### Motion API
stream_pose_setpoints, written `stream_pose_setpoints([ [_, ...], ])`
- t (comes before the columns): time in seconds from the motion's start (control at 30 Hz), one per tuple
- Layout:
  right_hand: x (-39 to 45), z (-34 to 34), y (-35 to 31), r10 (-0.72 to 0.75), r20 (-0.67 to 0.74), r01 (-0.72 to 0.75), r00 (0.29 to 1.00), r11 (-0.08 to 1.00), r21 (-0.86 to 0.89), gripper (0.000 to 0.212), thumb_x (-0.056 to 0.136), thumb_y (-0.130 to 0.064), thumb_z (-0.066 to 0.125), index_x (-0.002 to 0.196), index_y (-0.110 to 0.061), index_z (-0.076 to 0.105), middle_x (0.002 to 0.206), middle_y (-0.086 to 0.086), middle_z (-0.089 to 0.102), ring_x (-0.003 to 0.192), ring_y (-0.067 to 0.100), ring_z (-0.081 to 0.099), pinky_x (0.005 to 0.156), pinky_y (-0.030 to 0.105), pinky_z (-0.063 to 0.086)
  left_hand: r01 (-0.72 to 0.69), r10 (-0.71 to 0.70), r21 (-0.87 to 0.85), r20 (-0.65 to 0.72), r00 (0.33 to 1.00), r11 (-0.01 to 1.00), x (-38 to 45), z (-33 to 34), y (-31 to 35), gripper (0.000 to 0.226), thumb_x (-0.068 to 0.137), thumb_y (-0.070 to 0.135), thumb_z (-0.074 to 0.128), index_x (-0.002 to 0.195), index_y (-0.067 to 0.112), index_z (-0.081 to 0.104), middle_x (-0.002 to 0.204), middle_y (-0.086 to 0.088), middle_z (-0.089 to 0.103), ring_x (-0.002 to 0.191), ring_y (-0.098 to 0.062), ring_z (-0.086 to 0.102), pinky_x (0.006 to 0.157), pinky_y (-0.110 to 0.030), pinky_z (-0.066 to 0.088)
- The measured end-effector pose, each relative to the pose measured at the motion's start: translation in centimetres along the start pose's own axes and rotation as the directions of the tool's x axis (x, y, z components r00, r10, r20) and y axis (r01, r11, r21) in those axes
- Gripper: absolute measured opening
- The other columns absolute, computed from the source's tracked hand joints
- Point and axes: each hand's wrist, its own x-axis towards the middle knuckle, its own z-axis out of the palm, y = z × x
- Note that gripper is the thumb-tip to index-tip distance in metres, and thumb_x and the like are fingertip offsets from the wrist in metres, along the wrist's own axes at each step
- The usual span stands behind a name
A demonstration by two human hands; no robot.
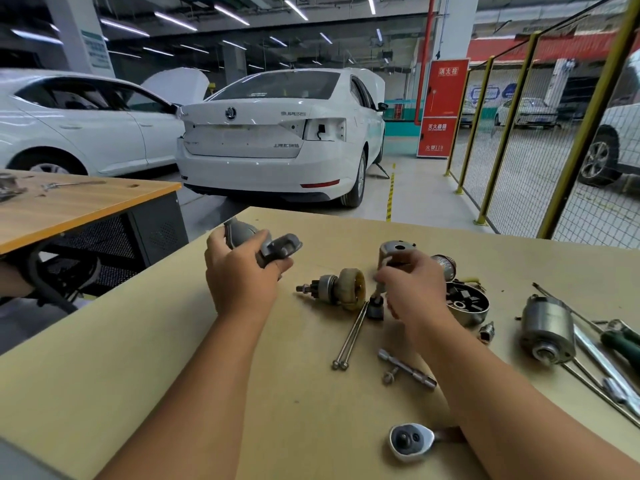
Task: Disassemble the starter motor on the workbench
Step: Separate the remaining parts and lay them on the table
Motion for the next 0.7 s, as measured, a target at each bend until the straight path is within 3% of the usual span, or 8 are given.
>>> stream_pose_setpoints([
  [0.07, -0.3, 0.1, 0.4, -0.105, 0.019, 0.106, 0.994, 0.960, -0.260, 0.032, 0.079, -0.014, 0.066, 0.108, -0.026, 0.071, 0.094, -0.002, 0.070, 0.085, 0.017, 0.066, 0.073, 0.033, 0.057, -0.018, 0.015, 0.134, 0.025, 1.000, 0.991, 0.1, 0.0, 0.0, 0.061, 0.072, 0.029, 0.096, 0.129, 0.024, 0.075, 0.151, -0.012, 0.044, 0.133, -0.035, 0.044, 0.106, -0.044, 0.043],
  [0.13, -0.6, 0.2, 0.6, -0.128, 0.059, 0.141, 0.990, 0.907, -0.396, 0.034, 0.079, -0.020, 0.060, 0.110, -0.029, 0.071, 0.097, -0.004, 0.069, 0.089, 0.018, 0.065, 0.080, 0.038, 0.059, -0.080, 0.065, 0.207, 0.079, 0.995, 0.975, 0.1, 0.1, 0.2, 0.058, 0.074, 0.024, 0.094, 0.128, 0.027, 0.074, 0.151, -0.010, 0.044, 0.130, -0.035, 0.043, 0.103, -0.047, 0.044],
  [0.27, -0.7, 0.0, 0.8, -0.176, 0.119, 0.211, 0.977, 0.865, -0.455, 0.043, 0.077, -0.027, 0.059, 0.119, -0.033, 0.067, 0.112, -0.008, 0.067, 0.104, 0.018, 0.063, 0.091, 0.039, 0.055, -0.132, 0.045, 0.337, 0.254, 0.966, 0.932, -0.4, -0.1, 0.8, 0.059, 0.082, 0.021, 0.084, 0.136, 0.039, 0.068, 0.158, -0.008, 0.038, 0.145, -0.034, 0.028, 0.109, -0.047, 0.040],
  [0.37, -0.9, 0.0, 0.7, -0.348, 0.290, 0.445, 0.892, 0.789, -0.424, 0.061, 0.070, -0.051, 0.059, 0.131, -0.046, 0.053, 0.128, -0.016, 0.055, 0.118, 0.013, 0.052, 0.095, 0.038, 0.046, -0.168, 0.127, 0.312, 0.147, 0.981, 0.935, -0.4, -1.2, 2.3, 0.051, 0.079, 0.019, 0.083, 0.127, 0.035, 0.073, 0.155, -0.014, 0.044, 0.146, -0.039, 0.031, 0.108, -0.052, 0.041],
  [0.43, -1.0, 0.4, 1.0, -0.385, 0.439, 0.583, 0.812, 0.575, -0.573, 0.076, 0.066, -0.076, 0.056, 0.136, -0.050, 0.042, 0.134, -0.017, 0.052, 0.121, 0.017, 0.043, 0.093, 0.039, 0.038, -0.282, 0.281, 0.148, 0.027, 0.959, 0.948, -0.5, -1.7, 3.0, 0.040, 0.078, 0.006, 0.076, 0.114, 0.021, 0.079, 0.130, -0.011, 0.060, 0.116, -0.032, 0.057, 0.091, -0.046, 0.055],
  [0.5, -1.0, 0.9, 1.4, -0.369, 0.505, 0.623, 0.780, 0.388, -0.679, 0.080, 0.063, -0.088, 0.049, 0.132, -0.047, 0.042, 0.126, -0.016, 0.060, 0.110, 0.021, 0.043, 0.084, 0.040, 0.033, -0.330, 0.333, -0.043, 0.163, 0.929, 0.943, -0.8, -1.8, 3.3, 0.033, 0.081, 0.002, 0.071, 0.110, 0.016, 0.080, 0.110, -0.005, 0.066, 0.090, -0.022, 0.065, 0.081, -0.038, 0.059],
  [0.6, -0.9, 1.3, 1.2, -0.435, 0.483, 0.643, 0.760, 0.394, -0.657, 0.070, 0.062, -0.082, 0.053, 0.118, -0.040, 0.050, 0.101, -0.016, 0.067, 0.092, 0.018, 0.041, 0.075, 0.038, 0.030, -0.293, 0.260, -0.016, 0.509, 0.821, 0.956, -1.3, -1.3, 3.1, 0.033, 0.088, 0.014, 0.072, 0.118, 0.025, 0.078, 0.112, 0.004, 0.069, 0.095, -0.014, 0.065, 0.089, -0.033, 0.057],
  [0.7, -0.7, 0.7, 1.3, -0.541, 0.465, 0.706, 0.701, 0.434, -0.560, 0.066, 0.062, -0.068, 0.068, 0.119, -0.034, 0.060, 0.097, -0.014, 0.068, 0.088, 0.017, 0.046, 0.073, 0.034, 0.037, -0.262, 0.231, -0.033, 0.588, 0.775, 0.965, -1.2, -1.1, 2.5, 0.032, 0.093, 0.032, 0.073, 0.126, 0.032, 0.074, 0.117, 0.010, 0.067, 0.092, -0.003, 0.061, 0.086, -0.026, 0.052],
])
